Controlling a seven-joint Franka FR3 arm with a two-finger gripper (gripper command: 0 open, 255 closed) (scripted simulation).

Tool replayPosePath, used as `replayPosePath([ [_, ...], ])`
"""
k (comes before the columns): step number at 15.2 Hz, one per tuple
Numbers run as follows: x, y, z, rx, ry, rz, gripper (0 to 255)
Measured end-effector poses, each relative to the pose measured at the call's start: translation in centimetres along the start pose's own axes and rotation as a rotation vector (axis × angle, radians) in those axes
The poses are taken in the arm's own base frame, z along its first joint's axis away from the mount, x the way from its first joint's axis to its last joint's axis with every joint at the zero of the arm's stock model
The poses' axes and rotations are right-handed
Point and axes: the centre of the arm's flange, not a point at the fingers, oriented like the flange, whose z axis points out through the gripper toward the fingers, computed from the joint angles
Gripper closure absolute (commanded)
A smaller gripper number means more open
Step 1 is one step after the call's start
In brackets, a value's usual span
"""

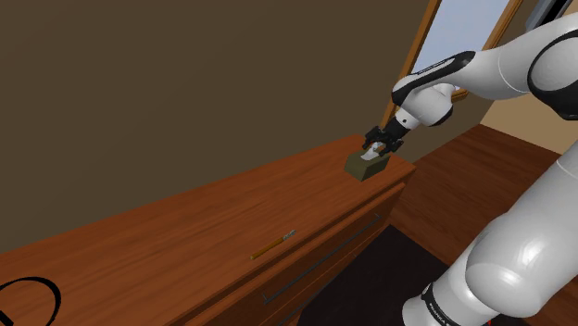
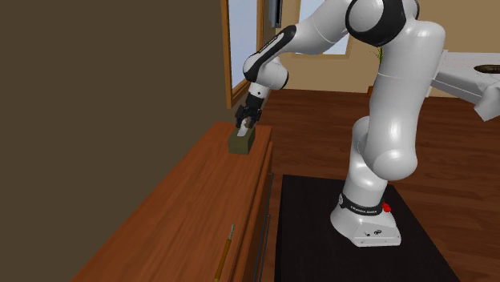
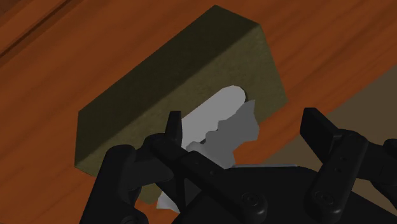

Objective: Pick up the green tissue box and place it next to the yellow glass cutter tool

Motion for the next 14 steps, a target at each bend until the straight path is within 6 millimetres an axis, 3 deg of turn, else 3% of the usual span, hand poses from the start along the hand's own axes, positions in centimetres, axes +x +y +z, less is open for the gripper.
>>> replayPosePath([
  [1, 0.00, 0.00, 0.00, 0.000, 0.000, 0.000, 255],
  [10, -0.03, 0.01, 0.00, 0.000, 0.000, 0.000, 255],
  [11, -0.03, 0.01, 0.00, 0.000, 0.000, 0.000, 0],
  [14, 0.86, 0.63, -0.42, 0.021, 0.038, -0.022, 0],
])
